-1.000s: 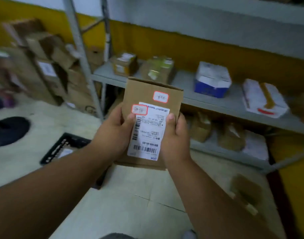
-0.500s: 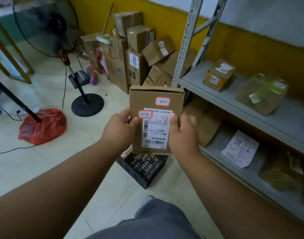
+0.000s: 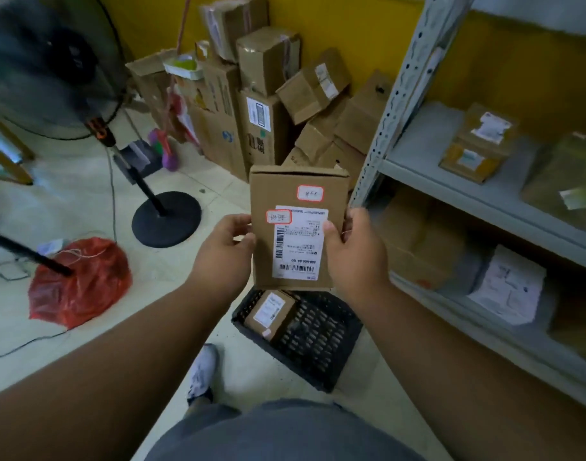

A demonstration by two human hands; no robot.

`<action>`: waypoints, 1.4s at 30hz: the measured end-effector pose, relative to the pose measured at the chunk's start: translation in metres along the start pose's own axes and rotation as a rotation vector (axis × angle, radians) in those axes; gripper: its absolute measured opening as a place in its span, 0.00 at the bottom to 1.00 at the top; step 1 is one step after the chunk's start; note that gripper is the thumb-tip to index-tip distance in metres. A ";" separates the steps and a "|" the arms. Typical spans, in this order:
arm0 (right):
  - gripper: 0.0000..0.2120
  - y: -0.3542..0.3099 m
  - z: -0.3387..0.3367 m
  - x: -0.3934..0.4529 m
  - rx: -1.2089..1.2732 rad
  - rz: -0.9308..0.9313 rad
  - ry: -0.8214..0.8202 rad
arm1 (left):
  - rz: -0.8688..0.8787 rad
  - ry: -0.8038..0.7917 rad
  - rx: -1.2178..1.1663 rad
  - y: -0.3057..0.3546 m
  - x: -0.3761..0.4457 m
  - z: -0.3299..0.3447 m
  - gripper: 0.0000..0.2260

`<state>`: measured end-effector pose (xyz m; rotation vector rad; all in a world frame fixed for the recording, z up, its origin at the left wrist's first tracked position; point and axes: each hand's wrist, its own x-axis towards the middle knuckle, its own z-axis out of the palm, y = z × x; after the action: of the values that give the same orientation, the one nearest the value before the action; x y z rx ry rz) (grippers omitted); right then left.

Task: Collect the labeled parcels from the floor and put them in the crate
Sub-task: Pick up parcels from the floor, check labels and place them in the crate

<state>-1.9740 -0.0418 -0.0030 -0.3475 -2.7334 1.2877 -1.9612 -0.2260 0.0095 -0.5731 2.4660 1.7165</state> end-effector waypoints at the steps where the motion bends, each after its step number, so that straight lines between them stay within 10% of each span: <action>1: 0.10 0.003 0.010 0.006 -0.027 0.028 0.030 | -0.009 -0.049 0.002 -0.004 0.018 0.001 0.11; 13: 0.11 0.028 0.143 0.024 -0.031 0.485 0.251 | -0.054 -0.631 0.229 -0.064 0.192 0.002 0.21; 22: 0.10 0.162 0.289 0.039 0.016 0.659 0.051 | -0.181 -0.636 0.341 -0.241 0.255 0.070 0.08; 31: 0.12 0.318 0.450 0.010 0.134 0.763 -0.031 | -0.171 -0.797 0.572 -0.440 0.293 0.140 0.13; 42: 0.15 0.377 0.518 -0.009 0.056 0.656 -0.165 | -0.169 -0.871 0.997 -0.523 0.302 0.181 0.26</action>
<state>-2.0008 -0.1988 -0.6238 -1.2636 -2.8109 1.5715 -2.0845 -0.2945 -0.6048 0.0860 2.0918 0.3416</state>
